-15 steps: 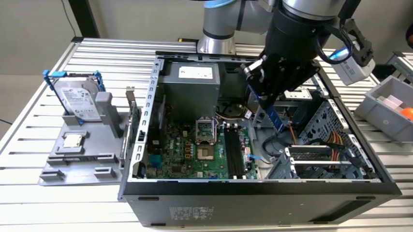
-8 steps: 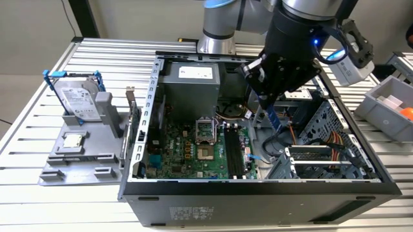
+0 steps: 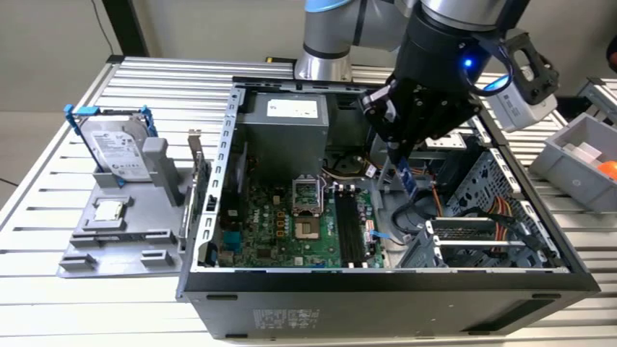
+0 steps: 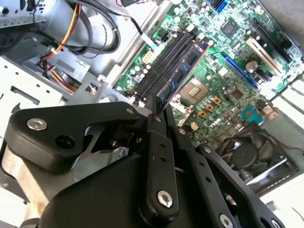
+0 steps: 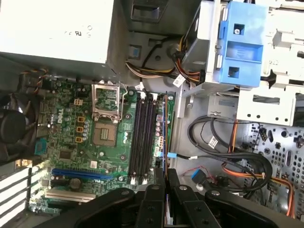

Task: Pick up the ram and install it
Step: 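Insert the ram into the slot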

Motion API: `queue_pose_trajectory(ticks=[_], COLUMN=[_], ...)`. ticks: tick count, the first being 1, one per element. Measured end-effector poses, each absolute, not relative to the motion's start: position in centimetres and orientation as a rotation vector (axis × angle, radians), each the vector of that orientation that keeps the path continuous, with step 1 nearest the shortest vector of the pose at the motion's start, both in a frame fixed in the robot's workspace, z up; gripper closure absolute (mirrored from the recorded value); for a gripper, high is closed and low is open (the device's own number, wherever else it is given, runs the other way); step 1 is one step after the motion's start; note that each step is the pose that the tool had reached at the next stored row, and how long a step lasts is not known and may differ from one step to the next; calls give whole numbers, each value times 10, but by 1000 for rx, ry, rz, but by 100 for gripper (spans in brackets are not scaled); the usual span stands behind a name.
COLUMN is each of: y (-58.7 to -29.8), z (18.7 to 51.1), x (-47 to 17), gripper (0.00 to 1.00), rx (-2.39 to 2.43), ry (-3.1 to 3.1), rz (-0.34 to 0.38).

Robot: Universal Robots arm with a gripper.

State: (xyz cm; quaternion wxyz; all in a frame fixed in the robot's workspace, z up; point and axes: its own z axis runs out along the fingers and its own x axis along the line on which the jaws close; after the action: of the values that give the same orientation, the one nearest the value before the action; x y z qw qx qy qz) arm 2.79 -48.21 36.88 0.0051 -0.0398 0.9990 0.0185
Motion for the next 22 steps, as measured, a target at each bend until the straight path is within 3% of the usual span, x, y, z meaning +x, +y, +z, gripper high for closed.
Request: queue_pose_trajectory(ticks=[22], y=[-482], z=[367], x=[28], gripper=[100], rx=[54], ry=[3128], rz=[57])
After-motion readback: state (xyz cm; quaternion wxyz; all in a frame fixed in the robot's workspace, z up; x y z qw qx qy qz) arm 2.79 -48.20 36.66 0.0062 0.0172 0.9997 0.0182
